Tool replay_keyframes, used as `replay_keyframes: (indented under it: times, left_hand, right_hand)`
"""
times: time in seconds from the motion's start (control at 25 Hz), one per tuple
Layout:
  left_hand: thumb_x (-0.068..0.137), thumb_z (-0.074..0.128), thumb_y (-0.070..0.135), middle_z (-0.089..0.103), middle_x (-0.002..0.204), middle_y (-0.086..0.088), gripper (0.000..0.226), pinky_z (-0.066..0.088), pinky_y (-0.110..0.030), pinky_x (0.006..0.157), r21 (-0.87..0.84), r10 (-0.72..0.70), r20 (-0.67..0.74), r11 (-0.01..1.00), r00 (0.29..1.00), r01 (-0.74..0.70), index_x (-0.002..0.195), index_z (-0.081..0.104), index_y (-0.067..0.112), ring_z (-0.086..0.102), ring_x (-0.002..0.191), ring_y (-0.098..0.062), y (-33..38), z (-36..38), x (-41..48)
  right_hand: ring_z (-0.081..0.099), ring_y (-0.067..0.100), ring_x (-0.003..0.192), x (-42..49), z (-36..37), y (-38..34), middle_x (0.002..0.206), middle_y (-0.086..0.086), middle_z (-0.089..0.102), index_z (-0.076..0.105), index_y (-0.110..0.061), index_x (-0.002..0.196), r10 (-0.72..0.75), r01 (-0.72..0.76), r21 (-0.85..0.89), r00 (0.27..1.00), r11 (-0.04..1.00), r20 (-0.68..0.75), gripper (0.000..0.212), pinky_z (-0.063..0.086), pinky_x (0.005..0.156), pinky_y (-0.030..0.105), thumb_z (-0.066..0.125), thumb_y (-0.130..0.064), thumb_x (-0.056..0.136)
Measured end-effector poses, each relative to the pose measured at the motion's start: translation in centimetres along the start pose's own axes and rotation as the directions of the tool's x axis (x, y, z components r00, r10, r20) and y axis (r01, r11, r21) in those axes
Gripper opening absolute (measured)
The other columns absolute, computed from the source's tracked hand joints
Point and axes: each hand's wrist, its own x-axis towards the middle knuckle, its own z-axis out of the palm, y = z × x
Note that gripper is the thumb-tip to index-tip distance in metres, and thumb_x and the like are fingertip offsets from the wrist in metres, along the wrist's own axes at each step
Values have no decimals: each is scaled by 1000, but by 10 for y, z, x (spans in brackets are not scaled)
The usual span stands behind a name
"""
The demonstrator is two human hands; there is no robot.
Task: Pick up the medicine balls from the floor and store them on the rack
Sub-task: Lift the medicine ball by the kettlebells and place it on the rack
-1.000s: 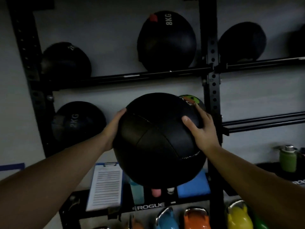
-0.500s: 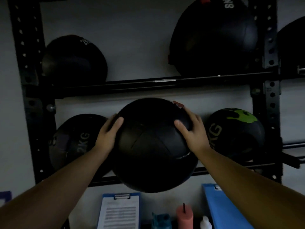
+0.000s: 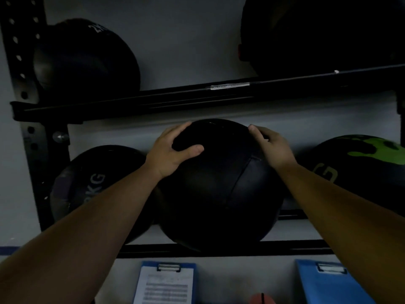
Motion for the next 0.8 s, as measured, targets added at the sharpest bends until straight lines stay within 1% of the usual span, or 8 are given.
replay_keyframes:
  times: [0.08,0.2,0.32,0.4,0.48,0.56,0.68,0.8]
  left_hand:
    - [58,74,84,51,150,4,100,33,-1,103,13,-31,-15,999,999,32,146,52,42,48,137,-8,1,3,4]
    - [65,69,78,52,153,2,89,30,-7,107,22,-22,-39,999,999,23,145,50,43,47,141,-9,7,7,-4]
    - [67,65,88,51,156,7,98,28,-13,115,79,-20,-16,997,1000,21,151,48,41,45,142,-3,17,2,-20]
    - [70,58,95,46,164,4,109,29,-30,125,134,-74,-43,988,996,79,160,44,37,40,150,-11,19,2,-41]
    - [75,57,93,33,173,5,108,22,-47,130,213,-87,-79,972,993,102,165,36,37,27,159,-19,22,8,-78]
    - [82,60,78,38,169,6,89,19,-51,130,325,105,-60,942,993,-80,158,50,33,29,157,-21,36,20,-114]
    - [86,61,64,68,141,5,59,34,-40,115,356,421,66,837,904,-416,129,75,25,58,136,-26,81,28,-122]
    - [85,62,63,74,113,10,48,48,-36,95,226,416,198,861,887,-455,116,76,28,67,107,-19,136,42,-95]
  right_hand:
    - [67,4,104,2,-1,6,116,-7,74,74,-29,127,-9,9,42,1000,999,-14,50,47,80,6,58,-64,96]
    - [69,4,99,-6,-2,1,112,-3,75,75,-26,124,9,-8,54,1000,999,-16,48,46,74,1,60,-61,96]
    - [68,20,115,-19,-10,-10,125,6,73,69,-23,134,60,-61,-46,998,997,-10,58,53,97,22,55,-65,97]
    - [61,28,128,-35,-27,-18,138,12,66,56,-23,148,93,-84,-186,995,979,38,63,49,107,38,45,-65,102]
    - [56,33,133,-63,-49,-31,146,14,59,44,-25,155,136,-77,-337,979,938,155,66,47,107,38,36,-65,104]
    - [56,34,133,-93,-74,-42,148,12,57,42,-26,156,220,-88,-491,951,867,218,70,46,103,36,36,-69,101]
    - [60,31,126,-122,-110,-65,139,9,64,55,-26,145,265,-109,-623,950,774,164,72,48,97,35,41,-76,95]
    - [64,29,116,-141,-146,-96,125,4,69,63,-27,132,246,-116,-736,967,667,72,61,49,89,35,48,-73,95]
